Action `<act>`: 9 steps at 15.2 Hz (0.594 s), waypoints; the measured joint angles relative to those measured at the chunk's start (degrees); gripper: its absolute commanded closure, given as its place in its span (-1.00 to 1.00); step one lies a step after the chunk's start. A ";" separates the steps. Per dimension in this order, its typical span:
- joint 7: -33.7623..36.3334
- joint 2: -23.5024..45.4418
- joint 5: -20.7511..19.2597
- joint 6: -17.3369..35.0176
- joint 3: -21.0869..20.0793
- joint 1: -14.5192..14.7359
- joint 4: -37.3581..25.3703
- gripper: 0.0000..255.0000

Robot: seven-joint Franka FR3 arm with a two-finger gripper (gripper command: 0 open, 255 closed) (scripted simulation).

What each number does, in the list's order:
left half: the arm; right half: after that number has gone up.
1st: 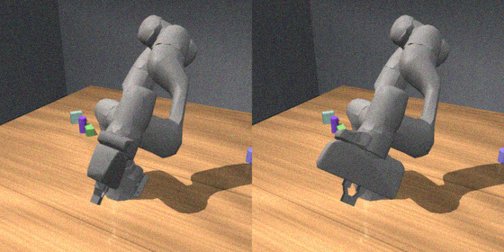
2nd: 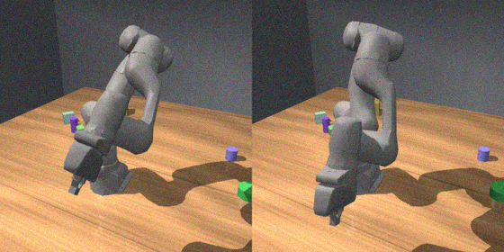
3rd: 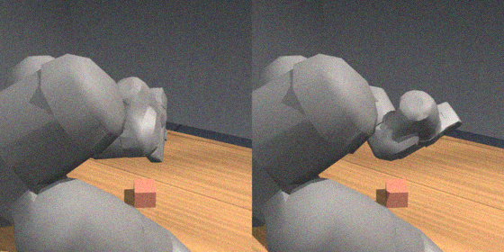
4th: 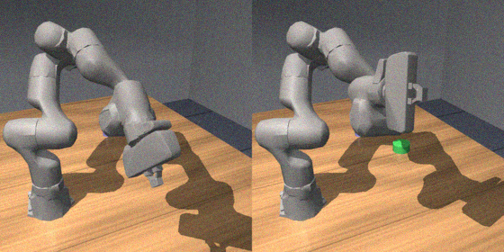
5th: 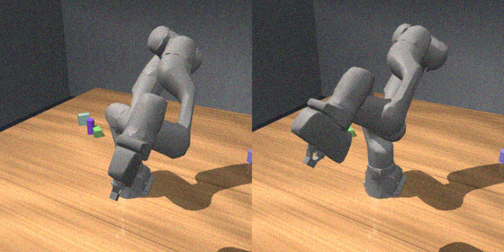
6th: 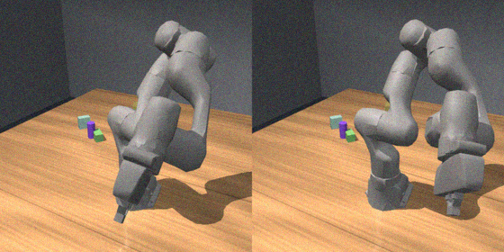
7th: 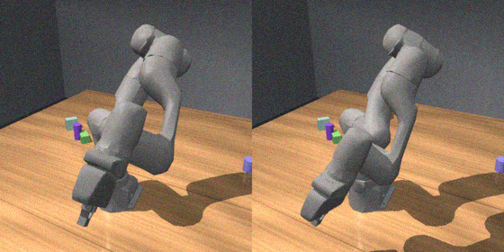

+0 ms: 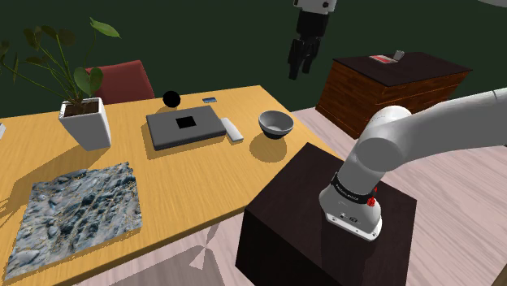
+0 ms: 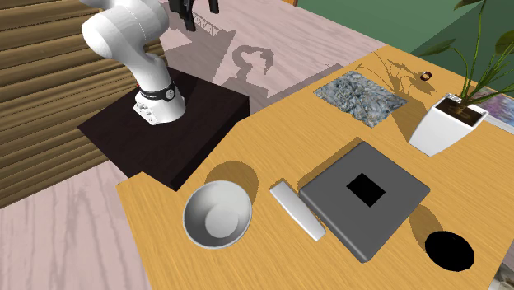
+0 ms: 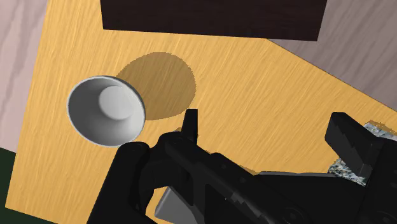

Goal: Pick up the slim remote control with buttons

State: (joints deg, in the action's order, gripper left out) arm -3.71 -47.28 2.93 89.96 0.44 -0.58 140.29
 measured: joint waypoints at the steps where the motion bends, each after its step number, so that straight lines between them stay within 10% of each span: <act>1: 0.00 0.00 0.00 0.00 0.00 0.00 0.00 -1.00; 9: 0.50 9.56 -0.42 14.89 0.07 -1.04 4.97 -1.00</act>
State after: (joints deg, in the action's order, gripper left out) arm -3.20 -37.72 2.51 104.86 0.52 -1.62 145.26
